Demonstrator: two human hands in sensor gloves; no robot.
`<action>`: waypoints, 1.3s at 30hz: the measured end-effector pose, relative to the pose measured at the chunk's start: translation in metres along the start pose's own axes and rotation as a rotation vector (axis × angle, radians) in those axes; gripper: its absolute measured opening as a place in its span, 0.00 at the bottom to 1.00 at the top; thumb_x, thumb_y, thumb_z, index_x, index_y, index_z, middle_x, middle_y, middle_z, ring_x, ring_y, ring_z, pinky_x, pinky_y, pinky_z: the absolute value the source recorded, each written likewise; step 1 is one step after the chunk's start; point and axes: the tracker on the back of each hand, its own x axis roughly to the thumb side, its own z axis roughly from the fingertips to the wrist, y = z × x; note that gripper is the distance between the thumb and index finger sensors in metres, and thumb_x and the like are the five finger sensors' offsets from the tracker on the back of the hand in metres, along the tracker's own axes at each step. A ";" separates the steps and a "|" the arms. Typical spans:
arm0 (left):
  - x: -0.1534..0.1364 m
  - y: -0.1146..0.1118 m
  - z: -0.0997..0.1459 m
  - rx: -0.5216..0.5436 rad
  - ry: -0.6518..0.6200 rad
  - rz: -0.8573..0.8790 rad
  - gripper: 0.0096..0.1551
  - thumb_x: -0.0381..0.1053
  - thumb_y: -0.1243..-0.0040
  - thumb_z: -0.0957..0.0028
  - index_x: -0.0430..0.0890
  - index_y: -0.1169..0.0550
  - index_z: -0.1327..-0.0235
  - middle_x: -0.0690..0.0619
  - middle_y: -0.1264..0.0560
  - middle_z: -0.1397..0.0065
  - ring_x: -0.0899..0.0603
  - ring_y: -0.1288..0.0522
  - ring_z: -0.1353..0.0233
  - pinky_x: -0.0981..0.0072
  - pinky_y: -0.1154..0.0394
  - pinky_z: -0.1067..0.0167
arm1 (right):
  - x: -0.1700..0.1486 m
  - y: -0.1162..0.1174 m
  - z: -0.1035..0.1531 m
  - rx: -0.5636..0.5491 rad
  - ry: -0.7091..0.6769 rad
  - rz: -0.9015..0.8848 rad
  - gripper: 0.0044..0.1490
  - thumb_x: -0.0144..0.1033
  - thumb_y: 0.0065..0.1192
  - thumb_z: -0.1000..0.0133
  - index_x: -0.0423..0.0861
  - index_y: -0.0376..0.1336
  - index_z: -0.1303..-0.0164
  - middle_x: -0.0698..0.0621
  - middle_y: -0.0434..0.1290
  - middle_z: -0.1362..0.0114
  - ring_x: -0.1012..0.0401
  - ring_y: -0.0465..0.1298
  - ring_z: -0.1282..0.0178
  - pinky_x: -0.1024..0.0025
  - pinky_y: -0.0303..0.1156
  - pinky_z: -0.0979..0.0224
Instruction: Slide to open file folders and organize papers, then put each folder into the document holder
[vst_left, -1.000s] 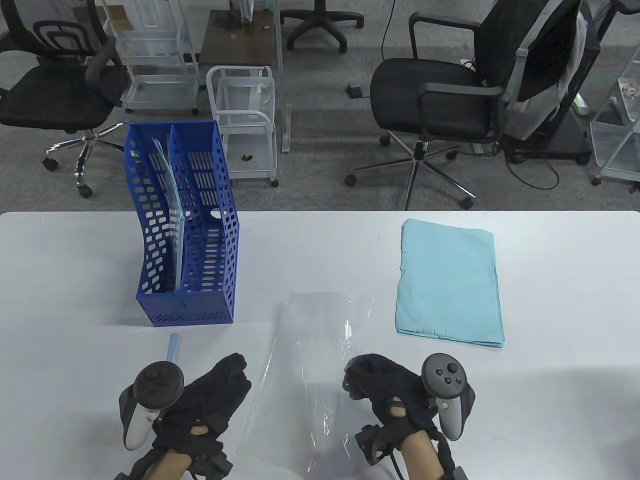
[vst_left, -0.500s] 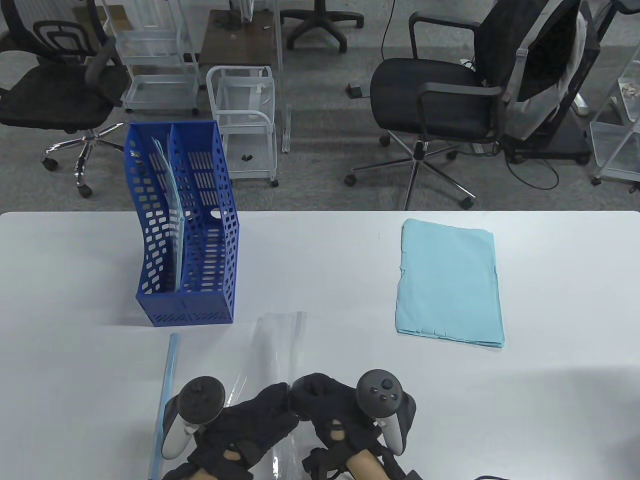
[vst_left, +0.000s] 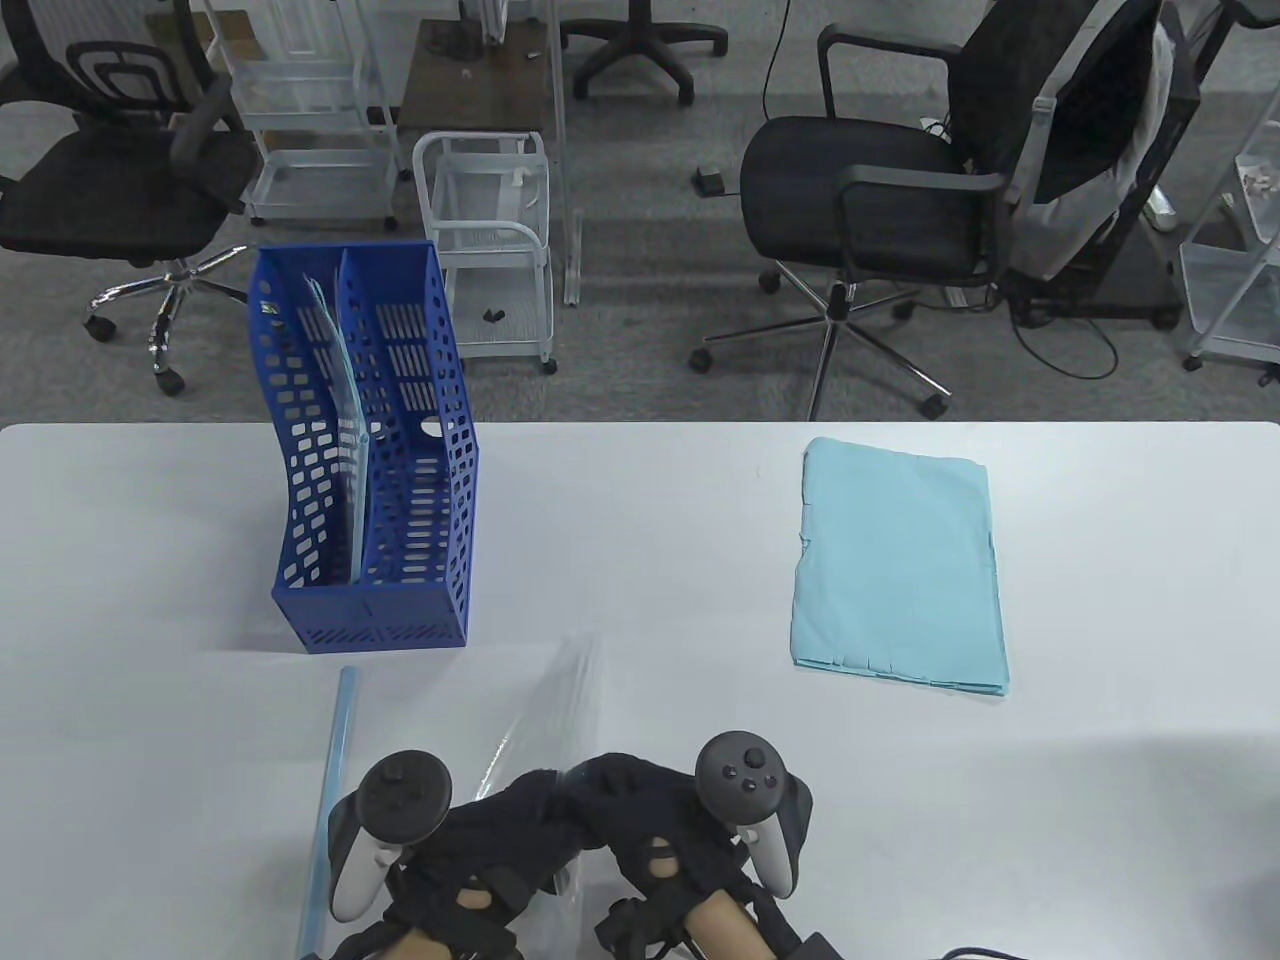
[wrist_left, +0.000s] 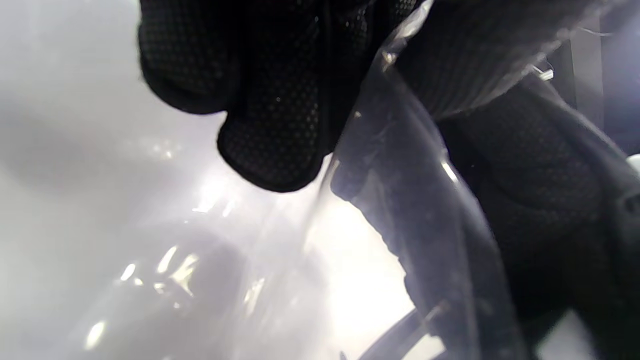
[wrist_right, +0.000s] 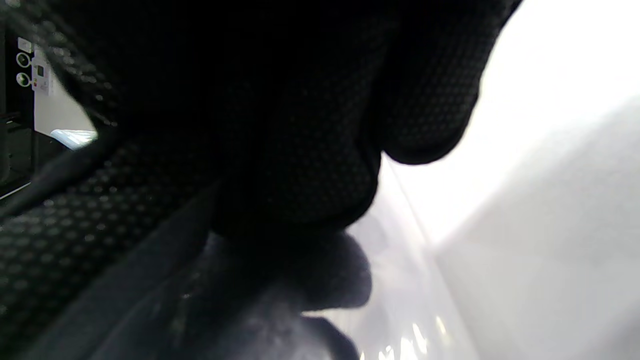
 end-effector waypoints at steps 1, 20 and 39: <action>-0.001 0.001 0.000 -0.005 0.002 0.017 0.35 0.56 0.26 0.55 0.42 0.20 0.36 0.46 0.12 0.49 0.46 0.07 0.61 0.54 0.13 0.58 | 0.000 -0.001 0.000 0.004 -0.006 0.004 0.26 0.53 0.75 0.60 0.50 0.77 0.57 0.58 0.89 0.59 0.61 0.89 0.63 0.61 0.84 0.46; -0.022 0.104 0.016 0.223 0.122 -0.038 0.24 0.61 0.29 0.53 0.45 0.11 0.56 0.50 0.09 0.64 0.49 0.11 0.75 0.56 0.16 0.68 | -0.021 -0.126 -0.001 -0.180 0.174 0.617 0.26 0.50 0.76 0.58 0.49 0.77 0.54 0.55 0.89 0.56 0.56 0.87 0.58 0.54 0.80 0.41; -0.049 0.105 -0.005 0.166 0.401 -0.333 0.26 0.63 0.31 0.52 0.45 0.12 0.53 0.51 0.10 0.62 0.49 0.11 0.72 0.57 0.16 0.65 | -0.067 -0.158 -0.006 -0.281 0.487 0.864 0.26 0.53 0.75 0.58 0.50 0.77 0.55 0.57 0.88 0.56 0.58 0.87 0.58 0.55 0.80 0.40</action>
